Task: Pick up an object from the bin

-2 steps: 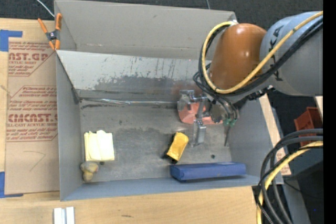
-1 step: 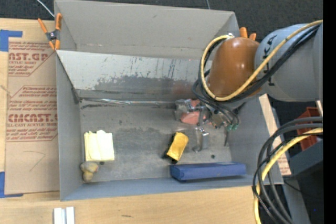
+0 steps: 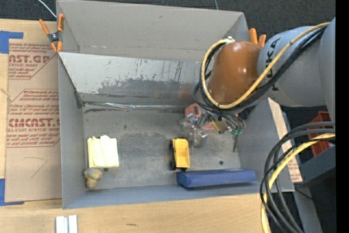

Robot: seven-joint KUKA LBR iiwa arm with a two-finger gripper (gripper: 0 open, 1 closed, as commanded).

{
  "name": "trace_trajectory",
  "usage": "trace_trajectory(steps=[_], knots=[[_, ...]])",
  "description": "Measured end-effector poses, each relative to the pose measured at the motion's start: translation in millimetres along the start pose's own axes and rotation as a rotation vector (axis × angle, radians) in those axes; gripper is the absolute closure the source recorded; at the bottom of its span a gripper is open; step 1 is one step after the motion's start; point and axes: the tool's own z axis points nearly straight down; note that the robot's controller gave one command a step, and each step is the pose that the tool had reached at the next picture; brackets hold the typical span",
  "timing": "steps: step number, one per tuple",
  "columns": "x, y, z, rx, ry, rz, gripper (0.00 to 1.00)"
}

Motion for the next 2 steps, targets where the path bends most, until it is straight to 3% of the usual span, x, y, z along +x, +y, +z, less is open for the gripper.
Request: trace_trajectory(steps=[1,2], knots=[[-0.1,0.1,0.0,0.0,0.0,0.0,0.0],[-0.1,0.1,0.0,0.0,0.0,0.0,0.0]])
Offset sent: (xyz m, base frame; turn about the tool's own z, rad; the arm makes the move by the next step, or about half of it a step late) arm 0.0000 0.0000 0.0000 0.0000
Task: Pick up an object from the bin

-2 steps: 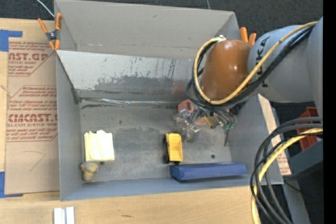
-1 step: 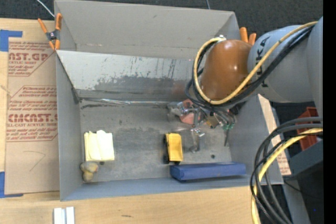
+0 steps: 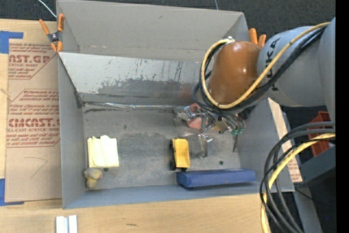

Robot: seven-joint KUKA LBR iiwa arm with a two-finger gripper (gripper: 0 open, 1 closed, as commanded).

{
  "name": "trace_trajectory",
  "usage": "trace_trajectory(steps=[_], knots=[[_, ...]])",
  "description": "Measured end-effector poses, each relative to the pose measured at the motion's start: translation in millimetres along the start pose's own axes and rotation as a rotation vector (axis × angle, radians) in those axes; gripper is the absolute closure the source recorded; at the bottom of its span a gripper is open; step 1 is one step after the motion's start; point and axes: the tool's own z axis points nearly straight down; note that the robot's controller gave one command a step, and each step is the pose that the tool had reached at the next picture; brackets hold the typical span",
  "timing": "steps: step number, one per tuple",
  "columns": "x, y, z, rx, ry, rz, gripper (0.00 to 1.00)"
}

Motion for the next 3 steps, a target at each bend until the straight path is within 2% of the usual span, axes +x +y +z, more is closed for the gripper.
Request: trace_trajectory(steps=[2,3], knots=[[0.5,1,0,0.001,-0.001,-0.009,0.0],[-41.4,30,-37,-0.001,-0.003,0.068,0.0]])
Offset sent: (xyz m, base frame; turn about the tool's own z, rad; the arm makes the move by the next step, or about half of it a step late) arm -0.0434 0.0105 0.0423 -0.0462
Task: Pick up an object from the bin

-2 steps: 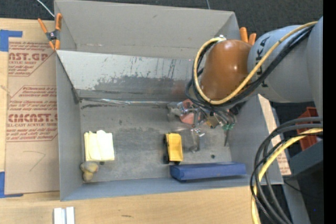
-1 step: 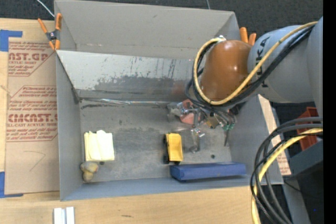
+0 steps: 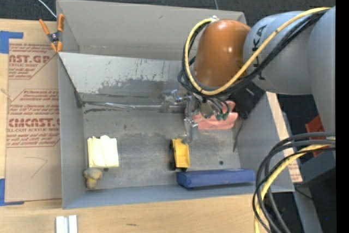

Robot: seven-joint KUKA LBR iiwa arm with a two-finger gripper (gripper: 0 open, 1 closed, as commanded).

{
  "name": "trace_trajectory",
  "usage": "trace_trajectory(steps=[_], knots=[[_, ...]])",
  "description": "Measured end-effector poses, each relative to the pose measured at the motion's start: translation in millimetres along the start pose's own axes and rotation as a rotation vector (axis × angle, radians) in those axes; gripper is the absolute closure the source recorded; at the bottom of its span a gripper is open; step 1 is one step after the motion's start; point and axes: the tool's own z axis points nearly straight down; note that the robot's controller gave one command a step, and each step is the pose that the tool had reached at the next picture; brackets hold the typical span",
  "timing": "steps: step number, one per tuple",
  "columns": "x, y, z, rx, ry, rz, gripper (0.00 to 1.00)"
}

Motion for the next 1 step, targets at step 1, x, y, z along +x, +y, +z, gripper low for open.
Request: trace_trajectory(steps=[1], knots=[[65.1,21.9,41.4,0.004,-0.005,-0.415,0.0]])
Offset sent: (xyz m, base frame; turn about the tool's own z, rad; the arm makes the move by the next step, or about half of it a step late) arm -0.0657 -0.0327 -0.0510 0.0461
